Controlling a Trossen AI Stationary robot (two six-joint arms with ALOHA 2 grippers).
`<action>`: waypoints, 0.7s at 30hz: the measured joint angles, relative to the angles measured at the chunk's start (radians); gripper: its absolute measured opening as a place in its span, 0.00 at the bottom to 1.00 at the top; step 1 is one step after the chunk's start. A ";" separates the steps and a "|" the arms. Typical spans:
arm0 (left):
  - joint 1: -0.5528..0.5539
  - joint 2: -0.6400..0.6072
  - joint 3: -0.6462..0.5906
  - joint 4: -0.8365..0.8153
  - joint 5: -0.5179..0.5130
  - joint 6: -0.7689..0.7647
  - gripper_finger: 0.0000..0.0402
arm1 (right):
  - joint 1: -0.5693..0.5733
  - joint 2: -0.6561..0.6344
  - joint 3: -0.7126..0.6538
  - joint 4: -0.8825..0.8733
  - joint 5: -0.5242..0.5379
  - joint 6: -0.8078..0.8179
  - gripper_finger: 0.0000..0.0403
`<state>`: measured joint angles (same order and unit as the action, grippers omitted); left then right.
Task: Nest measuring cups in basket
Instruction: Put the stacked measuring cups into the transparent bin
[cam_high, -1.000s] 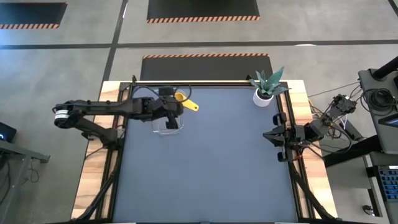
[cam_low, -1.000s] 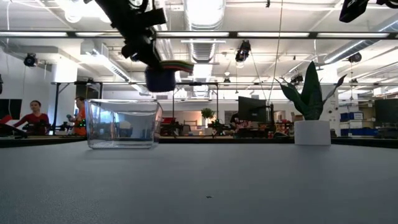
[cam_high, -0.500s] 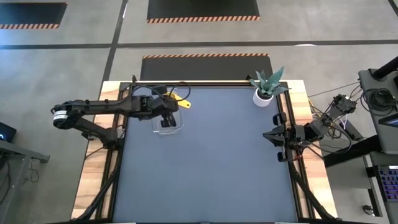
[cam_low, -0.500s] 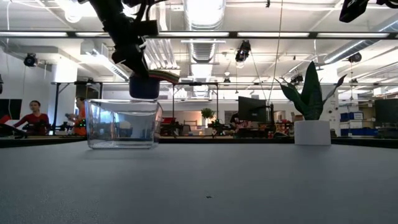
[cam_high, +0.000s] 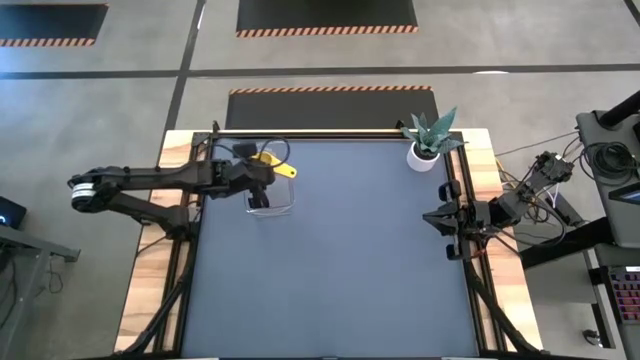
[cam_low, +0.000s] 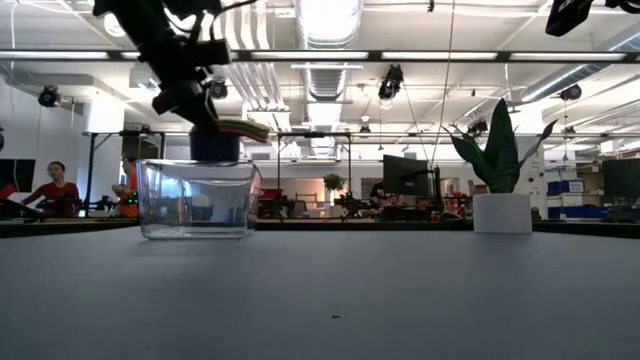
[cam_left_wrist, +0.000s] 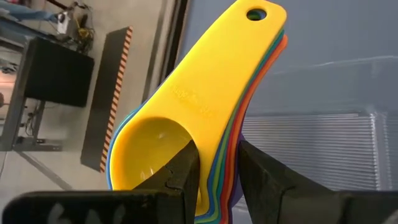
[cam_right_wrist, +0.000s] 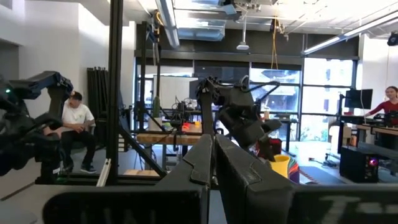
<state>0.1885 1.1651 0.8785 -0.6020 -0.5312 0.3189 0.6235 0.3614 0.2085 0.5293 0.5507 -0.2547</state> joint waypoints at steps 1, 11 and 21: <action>0.005 -0.019 -0.008 0.002 0.000 0.001 0.21 | 0.000 0.000 0.000 0.000 0.000 0.000 0.02; 0.085 -0.115 -0.114 0.086 0.076 -0.063 0.21 | 0.000 0.000 0.000 0.005 0.001 -0.009 0.02; 0.088 -0.094 -0.136 0.079 0.097 -0.165 0.21 | 0.000 0.000 0.000 0.005 0.001 -0.011 0.02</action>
<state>0.2770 1.0711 0.7429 -0.5228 -0.4343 0.1540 0.6231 0.3614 0.2085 0.5341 0.5518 -0.2653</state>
